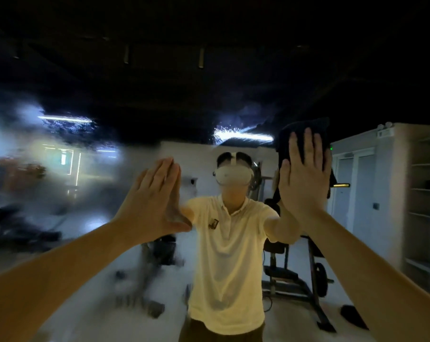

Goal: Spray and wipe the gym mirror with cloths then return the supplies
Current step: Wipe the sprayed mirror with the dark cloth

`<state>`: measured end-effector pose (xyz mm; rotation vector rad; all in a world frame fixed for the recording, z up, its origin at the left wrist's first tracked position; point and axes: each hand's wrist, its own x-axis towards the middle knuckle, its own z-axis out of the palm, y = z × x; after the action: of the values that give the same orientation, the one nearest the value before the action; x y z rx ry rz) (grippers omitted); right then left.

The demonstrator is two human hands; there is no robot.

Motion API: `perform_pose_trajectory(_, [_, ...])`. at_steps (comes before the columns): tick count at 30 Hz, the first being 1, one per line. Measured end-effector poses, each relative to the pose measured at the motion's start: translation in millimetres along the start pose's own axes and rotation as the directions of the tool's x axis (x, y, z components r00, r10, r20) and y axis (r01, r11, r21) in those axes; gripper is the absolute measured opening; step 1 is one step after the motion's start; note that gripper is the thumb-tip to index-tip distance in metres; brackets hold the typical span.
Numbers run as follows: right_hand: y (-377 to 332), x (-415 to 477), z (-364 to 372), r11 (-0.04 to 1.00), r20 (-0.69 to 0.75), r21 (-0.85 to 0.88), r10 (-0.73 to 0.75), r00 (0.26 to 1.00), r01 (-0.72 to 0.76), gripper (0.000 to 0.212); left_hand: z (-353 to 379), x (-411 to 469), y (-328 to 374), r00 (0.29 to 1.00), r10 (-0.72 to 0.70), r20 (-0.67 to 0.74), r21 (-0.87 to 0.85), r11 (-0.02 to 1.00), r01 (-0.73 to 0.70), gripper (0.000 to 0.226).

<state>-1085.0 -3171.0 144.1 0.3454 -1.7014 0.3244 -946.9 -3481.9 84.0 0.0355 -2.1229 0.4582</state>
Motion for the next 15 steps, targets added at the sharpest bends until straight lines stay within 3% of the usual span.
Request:
perform_pose_trajectory(2, [-21, 4, 2, 0.999, -0.009, 0.025, 0.048, 0.999, -0.047, 0.058, -3, 1, -12, 0.994, 0.072, -0.079, -0.025, 0.997, -0.074, 0.122])
perform_pose_trajectory(5, [-63, 17, 6, 1.0, 0.001, 0.006, -0.024, 1.0, 0.024, 0.058, -12, 9, -42, 0.959, 0.211, -0.189, -0.02, 0.976, -0.219, 0.09])
perform_pose_trajectory(8, [-118, 27, 12, 1.0, -0.008, -0.003, -0.004, 1.0, 0.004, 0.06, -13, 16, -76, 0.937, 0.264, -0.23, 0.024, 0.964, -0.266, 0.079])
perform_pose_trajectory(11, [-178, 31, 26, 0.997, -0.014, -0.039, -0.06, 0.998, 0.059, 0.062, -9, 14, -112, 0.949, 0.184, -0.255, -0.016, 0.981, -0.194, 0.081])
perform_pose_trajectory(15, [-250, 32, 34, 0.989, 0.053, 0.021, -0.148, 0.988, 0.147, 0.061, -2, 7, -141, 0.961, -0.054, -0.27, -0.157, 0.988, 0.011, 0.089])
